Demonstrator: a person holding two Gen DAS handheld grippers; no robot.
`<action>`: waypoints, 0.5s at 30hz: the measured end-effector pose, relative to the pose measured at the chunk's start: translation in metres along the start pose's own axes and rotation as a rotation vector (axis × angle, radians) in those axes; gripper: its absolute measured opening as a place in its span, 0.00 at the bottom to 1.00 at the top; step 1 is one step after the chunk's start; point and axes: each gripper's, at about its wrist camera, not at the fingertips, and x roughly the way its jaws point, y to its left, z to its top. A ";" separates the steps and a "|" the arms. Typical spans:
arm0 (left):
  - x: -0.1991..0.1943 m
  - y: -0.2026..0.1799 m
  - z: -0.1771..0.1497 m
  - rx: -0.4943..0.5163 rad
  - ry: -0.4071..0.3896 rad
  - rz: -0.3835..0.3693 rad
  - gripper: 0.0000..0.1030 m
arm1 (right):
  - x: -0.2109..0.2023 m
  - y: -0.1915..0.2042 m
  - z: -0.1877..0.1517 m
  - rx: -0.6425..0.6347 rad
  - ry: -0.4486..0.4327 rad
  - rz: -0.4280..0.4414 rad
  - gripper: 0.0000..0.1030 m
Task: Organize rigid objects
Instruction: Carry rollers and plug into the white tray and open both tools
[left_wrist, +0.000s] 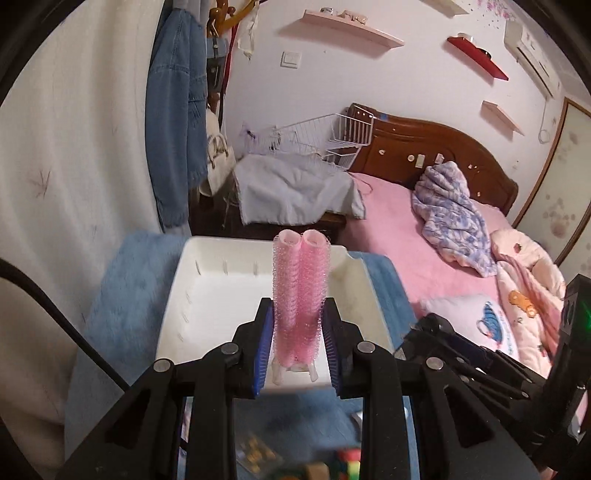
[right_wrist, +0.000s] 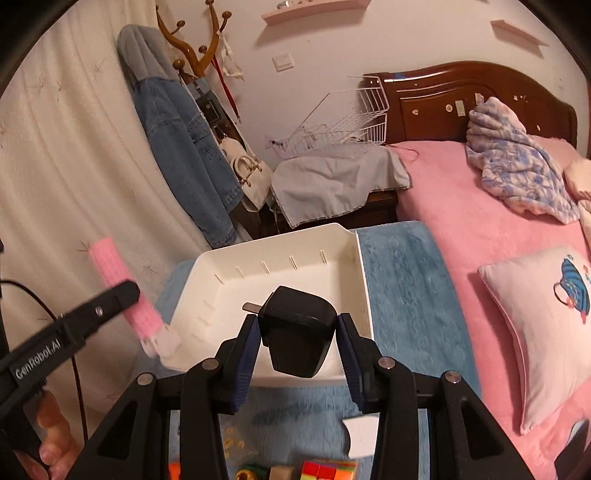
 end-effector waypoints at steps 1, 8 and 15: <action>0.009 0.003 0.003 0.004 0.005 0.010 0.27 | 0.005 0.001 0.000 -0.004 0.005 -0.002 0.41; 0.047 0.021 -0.002 0.013 0.067 0.062 0.27 | 0.037 0.001 0.004 -0.013 0.055 -0.019 0.42; 0.062 0.025 -0.009 -0.011 0.112 0.082 0.29 | 0.054 -0.003 0.006 0.003 0.091 -0.020 0.43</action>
